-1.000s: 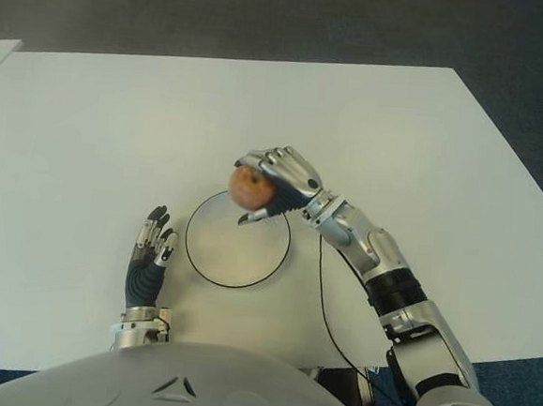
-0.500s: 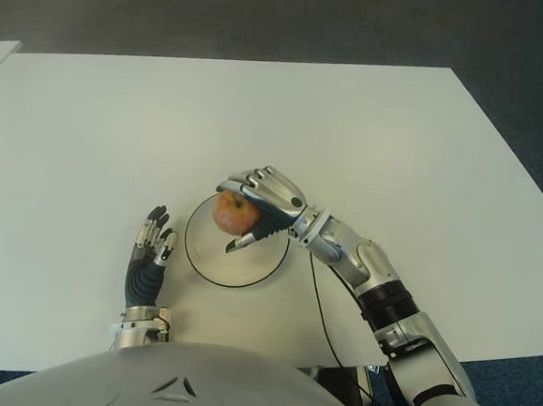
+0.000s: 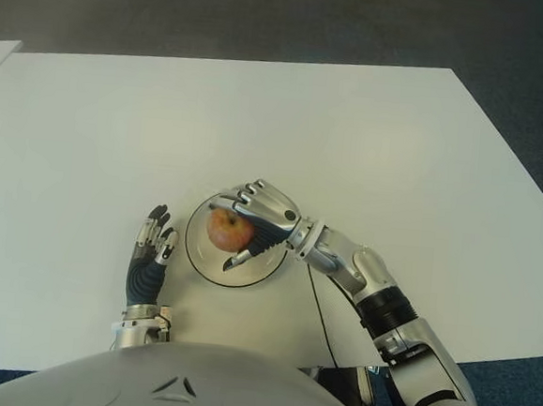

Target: Put the apples into the plate.

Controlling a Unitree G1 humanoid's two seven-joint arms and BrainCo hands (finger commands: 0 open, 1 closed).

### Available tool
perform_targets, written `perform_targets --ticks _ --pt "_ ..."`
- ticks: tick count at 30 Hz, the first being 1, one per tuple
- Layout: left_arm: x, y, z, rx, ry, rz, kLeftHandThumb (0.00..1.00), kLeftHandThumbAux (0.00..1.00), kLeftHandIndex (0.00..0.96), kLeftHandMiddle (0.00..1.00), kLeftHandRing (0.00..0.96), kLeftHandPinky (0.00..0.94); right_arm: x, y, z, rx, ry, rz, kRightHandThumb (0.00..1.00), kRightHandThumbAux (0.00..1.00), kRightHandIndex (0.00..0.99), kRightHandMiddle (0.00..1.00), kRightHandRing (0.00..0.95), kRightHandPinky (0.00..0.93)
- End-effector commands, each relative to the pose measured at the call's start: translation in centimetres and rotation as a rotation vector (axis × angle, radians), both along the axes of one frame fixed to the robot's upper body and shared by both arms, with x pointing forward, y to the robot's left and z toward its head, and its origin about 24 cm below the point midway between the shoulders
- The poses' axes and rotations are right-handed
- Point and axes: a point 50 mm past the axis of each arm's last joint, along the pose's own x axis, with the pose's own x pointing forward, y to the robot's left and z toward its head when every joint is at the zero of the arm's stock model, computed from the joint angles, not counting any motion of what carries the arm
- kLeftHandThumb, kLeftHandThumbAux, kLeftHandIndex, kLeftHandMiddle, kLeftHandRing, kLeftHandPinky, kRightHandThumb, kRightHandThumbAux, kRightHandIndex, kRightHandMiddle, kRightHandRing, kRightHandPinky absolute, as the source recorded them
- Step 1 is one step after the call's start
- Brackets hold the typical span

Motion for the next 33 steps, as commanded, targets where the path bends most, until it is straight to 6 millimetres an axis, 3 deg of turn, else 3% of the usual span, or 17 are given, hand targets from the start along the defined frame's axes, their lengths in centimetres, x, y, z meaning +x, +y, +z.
perform_targets --ticks 1,24,33 --pt "-0.6 -0.3 -0.9 -0.015 0.082 0.032 0.041 0.435 0.000 0.000 0.000 0.008 -0.5 0.2 -0.4 0.004 0.007 0.017 0.727 0.707 0.443 0.837 0.840 0.809" --pt "-0.7 -0.5 -0.5 -0.012 0.077 0.040 0.040 0.436 0.000 0.000 0.000 0.002 -0.5 0.6 -2.2 -0.036 0.030 0.012 0.718 0.711 0.441 0.856 0.849 0.841" --pt "-0.7 -0.6 -0.4 -0.007 0.069 0.039 0.044 0.421 0.000 0.000 0.000 0.003 -0.3 0.3 -2.3 -0.097 0.022 0.026 0.719 0.711 0.441 0.852 0.851 0.809"
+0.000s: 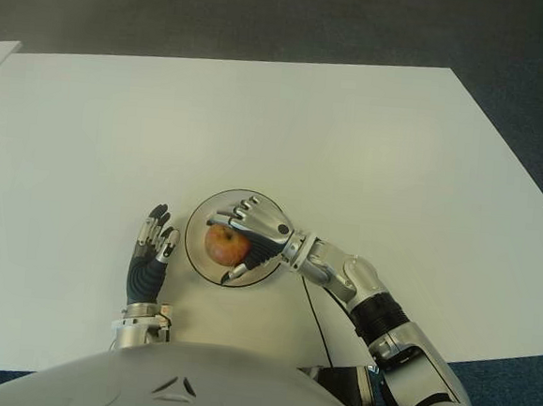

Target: Put the apples into the plate.

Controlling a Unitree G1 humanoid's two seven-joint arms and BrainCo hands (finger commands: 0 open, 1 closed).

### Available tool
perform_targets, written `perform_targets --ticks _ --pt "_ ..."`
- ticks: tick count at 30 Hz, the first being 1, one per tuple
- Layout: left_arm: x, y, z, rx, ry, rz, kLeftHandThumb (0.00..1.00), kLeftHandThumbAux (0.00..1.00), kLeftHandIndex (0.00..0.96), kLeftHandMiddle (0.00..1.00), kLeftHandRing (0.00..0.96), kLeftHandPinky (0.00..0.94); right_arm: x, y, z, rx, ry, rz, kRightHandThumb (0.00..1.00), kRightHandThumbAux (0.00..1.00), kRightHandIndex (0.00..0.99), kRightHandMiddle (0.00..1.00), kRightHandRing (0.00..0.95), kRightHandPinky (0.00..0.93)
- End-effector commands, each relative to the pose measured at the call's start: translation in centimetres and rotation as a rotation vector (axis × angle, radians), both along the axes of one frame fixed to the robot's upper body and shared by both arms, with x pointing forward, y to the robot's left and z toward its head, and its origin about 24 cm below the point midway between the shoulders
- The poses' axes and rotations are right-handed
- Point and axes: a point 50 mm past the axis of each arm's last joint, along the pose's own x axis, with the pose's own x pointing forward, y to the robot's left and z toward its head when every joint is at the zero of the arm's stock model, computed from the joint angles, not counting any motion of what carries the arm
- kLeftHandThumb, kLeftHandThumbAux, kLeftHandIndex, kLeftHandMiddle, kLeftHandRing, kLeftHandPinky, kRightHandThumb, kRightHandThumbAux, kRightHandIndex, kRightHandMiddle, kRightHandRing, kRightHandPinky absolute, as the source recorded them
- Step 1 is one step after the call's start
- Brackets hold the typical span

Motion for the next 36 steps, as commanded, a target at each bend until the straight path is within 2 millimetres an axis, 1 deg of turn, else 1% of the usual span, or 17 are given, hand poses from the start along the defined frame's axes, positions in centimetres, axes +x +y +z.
perform_targets --ticks 1,16,29,32,33,36 --pt "-0.8 -0.6 -0.6 -0.023 0.066 0.032 0.045 0.420 0.000 0.000 0.000 0.003 0.5 -0.1 0.2 -0.058 -0.026 0.012 0.719 0.711 0.441 0.851 0.850 0.808" --pt "-0.7 -0.7 -0.7 -0.033 0.063 0.032 0.043 0.422 0.000 0.000 0.000 0.000 1.2 -0.2 0.6 -0.250 -0.062 0.061 0.720 0.705 0.444 0.817 0.823 0.775" --pt "-0.6 -0.7 -0.8 -0.045 0.067 0.023 0.032 0.424 0.000 0.000 0.000 0.000 1.5 -0.1 0.9 -0.274 -0.089 0.072 0.721 0.704 0.444 0.824 0.832 0.795" --pt "-0.6 -0.7 -0.8 -0.051 0.069 0.030 0.038 0.426 0.000 0.000 0.000 0.000 1.7 -0.2 0.9 -0.254 -0.081 0.061 0.718 0.705 0.444 0.814 0.820 0.761" --pt "-0.6 -0.7 -0.8 -0.050 0.069 0.031 0.042 0.426 0.000 0.000 0.000 0.002 1.7 -0.2 0.9 -0.246 -0.077 0.057 0.712 0.706 0.442 0.799 0.795 0.723" --pt "-0.6 -0.7 -0.8 -0.047 0.067 0.031 0.047 0.425 0.000 0.000 0.000 0.006 1.8 -0.2 0.8 -0.232 -0.071 0.049 0.702 0.707 0.440 0.775 0.756 0.661"
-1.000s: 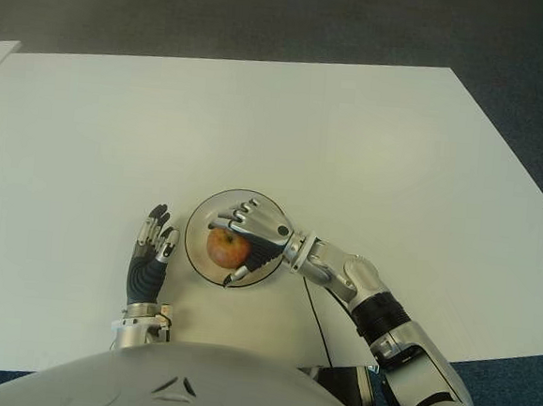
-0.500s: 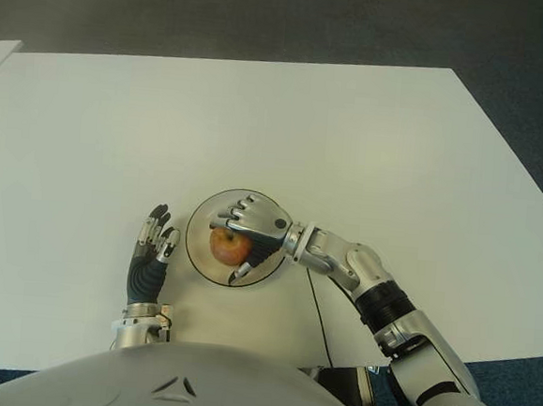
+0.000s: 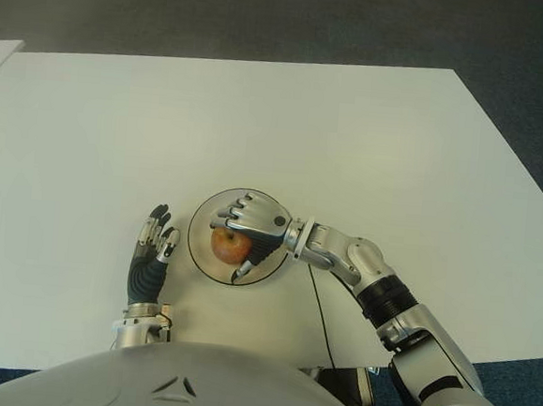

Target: Put the apples into the plate.

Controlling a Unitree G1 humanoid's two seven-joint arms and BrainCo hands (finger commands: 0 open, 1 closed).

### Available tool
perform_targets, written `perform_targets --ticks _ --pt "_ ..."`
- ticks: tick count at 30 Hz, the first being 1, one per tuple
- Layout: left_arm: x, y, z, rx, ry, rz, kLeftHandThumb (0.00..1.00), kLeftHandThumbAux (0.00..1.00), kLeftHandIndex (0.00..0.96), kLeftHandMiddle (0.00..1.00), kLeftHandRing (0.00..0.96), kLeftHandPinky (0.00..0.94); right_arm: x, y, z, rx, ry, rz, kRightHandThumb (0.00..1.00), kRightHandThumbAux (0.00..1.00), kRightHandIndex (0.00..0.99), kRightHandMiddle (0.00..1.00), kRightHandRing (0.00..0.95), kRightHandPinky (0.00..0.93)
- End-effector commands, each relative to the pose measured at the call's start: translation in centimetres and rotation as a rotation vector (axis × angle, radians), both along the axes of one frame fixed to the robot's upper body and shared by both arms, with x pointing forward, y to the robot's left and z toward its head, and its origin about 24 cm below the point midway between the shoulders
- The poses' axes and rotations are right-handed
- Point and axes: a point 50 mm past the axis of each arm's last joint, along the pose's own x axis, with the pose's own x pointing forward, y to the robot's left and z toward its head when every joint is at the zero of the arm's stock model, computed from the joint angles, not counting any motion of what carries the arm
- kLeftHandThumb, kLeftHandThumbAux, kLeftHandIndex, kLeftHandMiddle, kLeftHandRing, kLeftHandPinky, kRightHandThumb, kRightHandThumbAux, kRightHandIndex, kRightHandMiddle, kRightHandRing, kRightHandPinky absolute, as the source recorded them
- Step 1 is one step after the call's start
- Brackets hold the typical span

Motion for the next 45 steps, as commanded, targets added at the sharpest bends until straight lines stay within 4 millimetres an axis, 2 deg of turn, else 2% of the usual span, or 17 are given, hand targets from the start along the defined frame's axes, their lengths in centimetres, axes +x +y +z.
perform_targets --ticks 1,6,7,8,9,10,12,16,23,34,45 --pt "-0.61 -0.65 -0.76 -0.032 0.065 0.029 0.048 0.425 0.000 0.000 0.000 0.007 0.35 -0.22 -0.44 -0.004 0.011 -0.026 0.700 0.708 0.440 0.771 0.750 0.651" --pt "-0.60 -0.70 -0.76 -0.030 0.065 0.027 0.055 0.430 0.000 0.000 0.000 0.015 0.38 -0.10 -0.74 0.021 0.028 -0.029 0.687 0.712 0.431 0.675 0.640 0.553" --pt "-0.59 -0.70 -0.76 -0.031 0.065 0.027 0.056 0.431 0.000 0.000 0.000 0.016 0.40 -0.10 -0.80 0.020 0.032 -0.029 0.537 0.622 0.436 0.601 0.557 0.481" --pt "-0.57 -0.71 -0.76 -0.030 0.065 0.027 0.057 0.432 0.000 0.000 0.000 0.016 0.42 -0.11 -0.85 0.016 0.035 -0.028 0.482 0.591 0.437 0.574 0.528 0.456" --pt "-0.56 -0.72 -0.75 -0.030 0.065 0.027 0.057 0.433 0.000 0.000 0.000 0.016 0.43 -0.12 -0.88 0.013 0.038 -0.027 0.392 0.541 0.421 0.481 0.426 0.373" --pt "-0.57 -0.74 -0.75 -0.032 0.065 0.026 0.058 0.434 0.000 0.000 0.000 0.016 0.44 -0.15 -0.91 0.005 0.041 -0.025 0.359 0.523 0.415 0.448 0.390 0.343" --pt "-0.58 -0.78 -0.74 -0.037 0.066 0.025 0.056 0.436 0.000 0.000 0.000 0.013 0.44 -0.20 -0.99 -0.009 0.047 -0.021 0.260 0.475 0.366 0.335 0.267 0.217" --pt "-0.53 -0.85 -0.71 -0.050 0.069 0.024 0.052 0.447 0.000 0.000 0.000 0.010 0.46 -0.28 -1.03 -0.022 0.053 -0.020 0.168 0.438 0.294 0.228 0.163 0.139" --pt "-0.43 -0.90 -0.61 -0.068 0.066 0.026 0.046 0.471 0.000 0.000 0.000 0.001 0.53 -0.31 -0.96 -0.036 0.054 -0.024 0.109 0.415 0.191 0.146 0.102 0.114" --pt "-0.29 -1.03 -0.68 -0.063 0.075 0.032 0.052 0.481 0.000 0.000 0.000 0.006 0.69 -0.47 -0.76 -0.066 0.038 -0.039 0.052 0.401 0.070 0.073 0.059 0.096" --pt "-0.19 -1.17 -0.71 -0.047 0.075 0.034 0.060 0.476 0.000 0.000 0.000 0.004 0.77 -0.77 -0.33 -0.052 0.040 -0.058 0.011 0.381 0.005 0.026 0.009 0.013"
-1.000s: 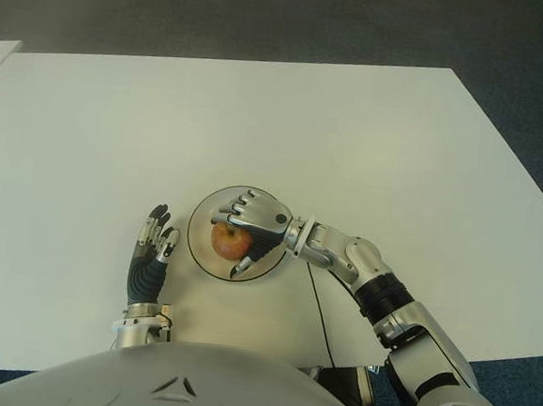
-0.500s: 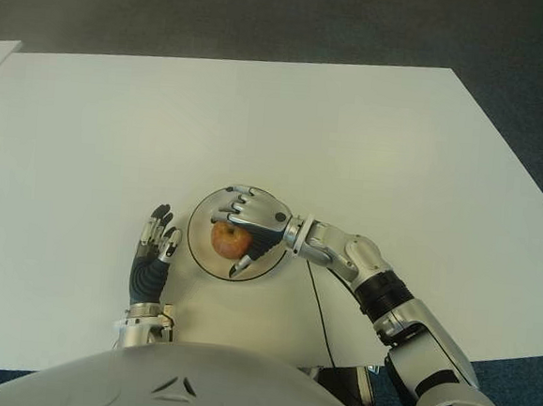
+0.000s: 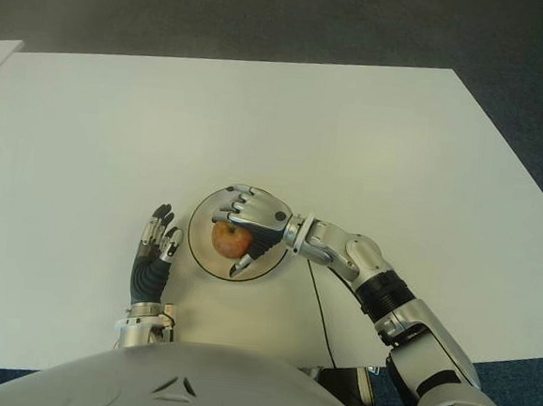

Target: Put the apples into the plate.

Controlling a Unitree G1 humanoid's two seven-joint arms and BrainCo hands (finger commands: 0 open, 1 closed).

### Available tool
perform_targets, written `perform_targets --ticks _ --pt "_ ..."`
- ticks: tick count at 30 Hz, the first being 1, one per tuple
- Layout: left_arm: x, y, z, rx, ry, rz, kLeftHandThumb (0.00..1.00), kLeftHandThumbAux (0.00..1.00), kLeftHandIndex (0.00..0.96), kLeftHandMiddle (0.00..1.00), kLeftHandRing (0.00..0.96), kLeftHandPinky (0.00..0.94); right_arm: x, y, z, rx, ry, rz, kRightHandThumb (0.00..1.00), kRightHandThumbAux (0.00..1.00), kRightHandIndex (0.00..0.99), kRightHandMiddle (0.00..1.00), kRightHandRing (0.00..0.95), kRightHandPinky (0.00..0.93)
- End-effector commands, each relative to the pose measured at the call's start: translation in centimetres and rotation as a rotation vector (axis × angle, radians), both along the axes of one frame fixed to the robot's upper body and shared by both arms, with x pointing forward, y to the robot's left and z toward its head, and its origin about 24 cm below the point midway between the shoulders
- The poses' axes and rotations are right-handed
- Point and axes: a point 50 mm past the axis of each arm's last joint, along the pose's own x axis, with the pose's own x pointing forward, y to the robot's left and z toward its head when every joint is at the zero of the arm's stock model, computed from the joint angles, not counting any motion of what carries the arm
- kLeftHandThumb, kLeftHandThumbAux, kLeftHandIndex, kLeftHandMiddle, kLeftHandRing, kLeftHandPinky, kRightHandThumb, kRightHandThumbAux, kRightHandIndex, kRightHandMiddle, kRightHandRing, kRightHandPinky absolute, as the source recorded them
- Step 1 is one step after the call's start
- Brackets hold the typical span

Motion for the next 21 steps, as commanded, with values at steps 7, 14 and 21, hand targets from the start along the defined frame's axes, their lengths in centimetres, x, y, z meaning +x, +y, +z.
perform_targets --ticks 7,14,21 --pt "-0.2 -0.9 -0.4 -0.027 0.038 0.044 0.067 0.460 0.000 0.000 0.000 0.021 0.2 -1.0 0.3 0.004 0.053 -0.065 0.004 0.347 0.000 0.003 0.000 0.000" --pt "-0.2 -1.1 -0.4 -0.021 0.023 0.051 0.070 0.443 0.000 0.000 0.000 0.030 0.2 -1.4 0.7 0.030 0.073 -0.115 0.027 0.346 0.000 0.000 0.000 0.000" --pt "-0.2 -1.2 -0.4 -0.022 0.015 0.049 0.068 0.439 0.000 0.000 0.000 0.031 0.4 -1.8 0.9 0.045 0.106 -0.156 0.045 0.343 0.000 0.000 0.000 0.000"
